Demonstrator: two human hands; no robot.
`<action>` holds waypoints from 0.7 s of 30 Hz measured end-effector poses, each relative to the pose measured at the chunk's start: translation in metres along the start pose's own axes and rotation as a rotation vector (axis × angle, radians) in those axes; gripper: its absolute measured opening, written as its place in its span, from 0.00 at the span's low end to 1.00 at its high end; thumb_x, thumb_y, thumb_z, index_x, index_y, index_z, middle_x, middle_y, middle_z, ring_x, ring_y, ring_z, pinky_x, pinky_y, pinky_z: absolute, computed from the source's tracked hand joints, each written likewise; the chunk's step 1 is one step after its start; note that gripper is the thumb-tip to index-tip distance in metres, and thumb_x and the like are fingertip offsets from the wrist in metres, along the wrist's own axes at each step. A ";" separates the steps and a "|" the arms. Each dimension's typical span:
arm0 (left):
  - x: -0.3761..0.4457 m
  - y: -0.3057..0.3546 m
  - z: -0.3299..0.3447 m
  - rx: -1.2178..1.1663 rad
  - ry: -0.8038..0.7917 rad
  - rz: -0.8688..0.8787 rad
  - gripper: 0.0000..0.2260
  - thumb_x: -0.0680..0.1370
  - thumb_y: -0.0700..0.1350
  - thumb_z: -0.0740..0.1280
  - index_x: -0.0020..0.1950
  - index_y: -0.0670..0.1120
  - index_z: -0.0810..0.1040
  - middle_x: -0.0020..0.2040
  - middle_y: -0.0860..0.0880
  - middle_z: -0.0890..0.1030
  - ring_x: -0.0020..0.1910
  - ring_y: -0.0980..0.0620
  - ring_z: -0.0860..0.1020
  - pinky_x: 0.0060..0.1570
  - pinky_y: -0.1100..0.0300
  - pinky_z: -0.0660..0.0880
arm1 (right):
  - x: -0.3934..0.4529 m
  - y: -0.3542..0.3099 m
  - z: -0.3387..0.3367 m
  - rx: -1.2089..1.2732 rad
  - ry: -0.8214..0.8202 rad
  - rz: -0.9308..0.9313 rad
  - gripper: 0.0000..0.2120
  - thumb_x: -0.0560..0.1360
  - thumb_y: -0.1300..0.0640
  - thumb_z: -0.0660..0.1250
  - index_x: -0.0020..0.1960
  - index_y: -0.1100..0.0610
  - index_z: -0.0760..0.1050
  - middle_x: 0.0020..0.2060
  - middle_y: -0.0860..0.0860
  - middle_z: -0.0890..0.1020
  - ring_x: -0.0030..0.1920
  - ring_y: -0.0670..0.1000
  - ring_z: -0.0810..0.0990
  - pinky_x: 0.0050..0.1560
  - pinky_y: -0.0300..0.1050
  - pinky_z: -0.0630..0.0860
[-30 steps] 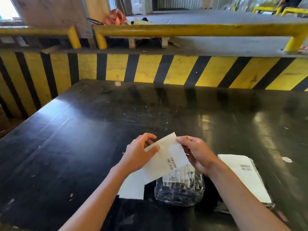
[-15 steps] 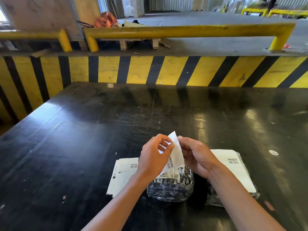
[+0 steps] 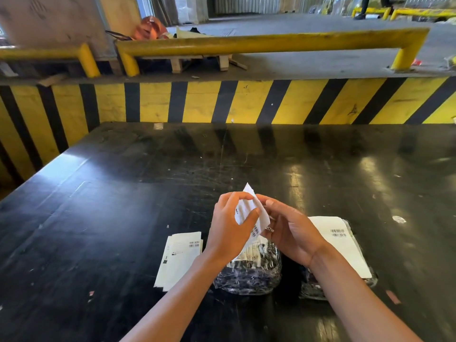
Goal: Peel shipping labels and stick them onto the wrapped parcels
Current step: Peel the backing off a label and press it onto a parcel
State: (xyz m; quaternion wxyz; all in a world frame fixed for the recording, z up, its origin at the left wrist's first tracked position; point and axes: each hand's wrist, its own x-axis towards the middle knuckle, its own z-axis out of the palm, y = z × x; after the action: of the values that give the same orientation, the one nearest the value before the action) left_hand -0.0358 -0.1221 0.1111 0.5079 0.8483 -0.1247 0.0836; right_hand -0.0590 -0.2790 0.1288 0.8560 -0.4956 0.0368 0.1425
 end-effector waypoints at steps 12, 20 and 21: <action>0.010 0.004 0.000 0.102 0.164 -0.067 0.14 0.74 0.58 0.70 0.54 0.60 0.69 0.57 0.58 0.72 0.58 0.54 0.71 0.64 0.48 0.64 | -0.004 0.004 -0.009 0.219 0.049 -0.015 0.10 0.76 0.62 0.68 0.55 0.67 0.79 0.49 0.64 0.84 0.43 0.55 0.86 0.49 0.47 0.84; -0.006 0.011 0.002 0.042 0.130 0.139 0.05 0.75 0.52 0.71 0.50 0.56 0.78 0.50 0.57 0.75 0.51 0.58 0.72 0.52 0.57 0.73 | -0.005 0.006 0.000 0.175 0.089 -0.079 0.06 0.74 0.60 0.69 0.47 0.62 0.83 0.43 0.60 0.86 0.39 0.51 0.86 0.45 0.44 0.84; -0.008 0.013 0.002 0.007 0.102 0.156 0.03 0.76 0.50 0.71 0.49 0.54 0.79 0.47 0.56 0.77 0.48 0.57 0.75 0.48 0.62 0.72 | -0.005 0.006 0.000 0.170 0.081 -0.087 0.07 0.75 0.60 0.68 0.46 0.61 0.83 0.44 0.60 0.86 0.40 0.51 0.86 0.45 0.44 0.84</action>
State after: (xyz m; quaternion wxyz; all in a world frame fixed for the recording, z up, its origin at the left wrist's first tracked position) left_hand -0.0475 -0.1284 0.1194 0.5026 0.8323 -0.1640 0.1665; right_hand -0.0653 -0.2768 0.1248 0.8982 -0.4276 0.0616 0.0813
